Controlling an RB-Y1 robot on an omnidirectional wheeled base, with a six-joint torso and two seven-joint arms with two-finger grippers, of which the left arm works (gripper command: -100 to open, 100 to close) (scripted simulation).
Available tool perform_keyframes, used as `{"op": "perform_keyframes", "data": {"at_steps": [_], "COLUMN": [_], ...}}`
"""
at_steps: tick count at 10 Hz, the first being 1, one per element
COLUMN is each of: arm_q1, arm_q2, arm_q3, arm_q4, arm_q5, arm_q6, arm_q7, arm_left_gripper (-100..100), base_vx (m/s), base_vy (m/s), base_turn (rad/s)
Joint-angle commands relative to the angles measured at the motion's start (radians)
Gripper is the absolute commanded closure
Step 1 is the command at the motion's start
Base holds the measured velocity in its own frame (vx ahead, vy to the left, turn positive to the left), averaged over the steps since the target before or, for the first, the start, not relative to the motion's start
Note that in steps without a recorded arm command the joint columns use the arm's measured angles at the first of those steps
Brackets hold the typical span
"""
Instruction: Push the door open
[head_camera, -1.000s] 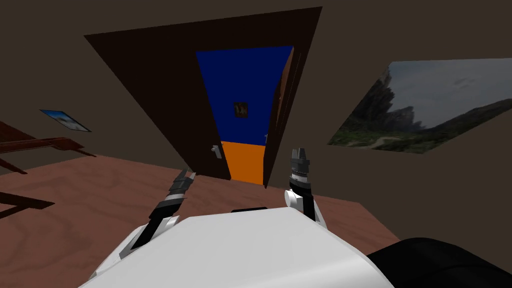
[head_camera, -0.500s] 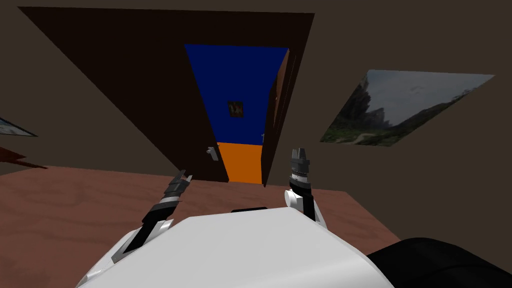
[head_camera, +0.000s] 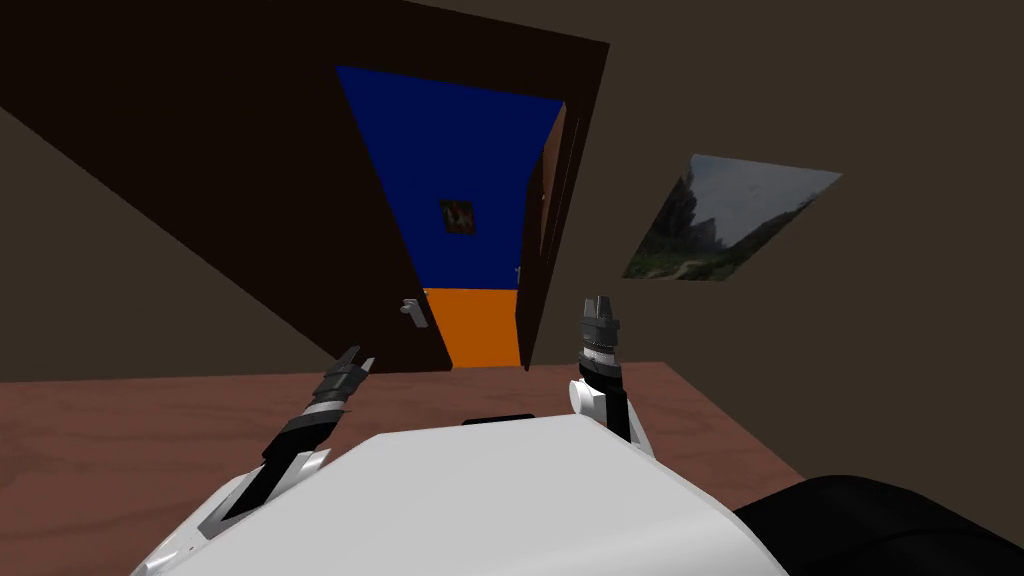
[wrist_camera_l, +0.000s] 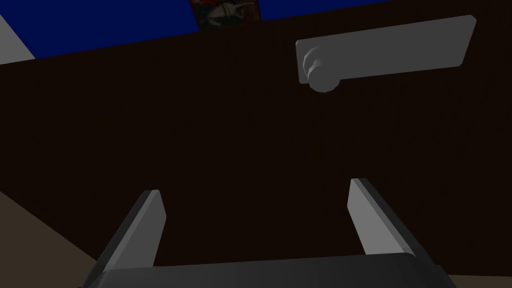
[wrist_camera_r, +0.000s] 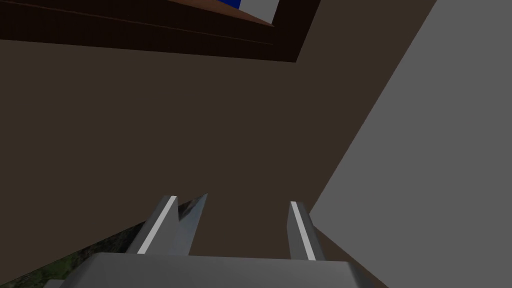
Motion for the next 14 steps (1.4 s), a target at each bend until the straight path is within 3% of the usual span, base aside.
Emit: {"op": "perform_keyframes", "data": {"at_steps": [1, 10, 11, 14], "arm_q1": [-0.007, -0.044, -0.044, -0.056], "arm_q2": [0.015, 0.084, 0.084, 0.106], "arm_q3": [0.013, 0.073, 0.073, 0.092], "arm_q4": [0.039, 0.231, 0.231, 0.293], "arm_q5": [-0.008, -0.044, -0.044, -0.056], "arm_q6": [-0.006, -0.043, -0.043, -0.055], "arm_q7": [0.026, 0.132, 0.132, 0.167], "arm_left_gripper": [-100, -100, -100, -100], "base_vx": [-0.013, -0.008, -0.018, -0.004], "base_vy": [0.084, 0.073, 0.054, 0.052], "base_turn": [-0.234, -0.178, -0.06, -0.164]}}
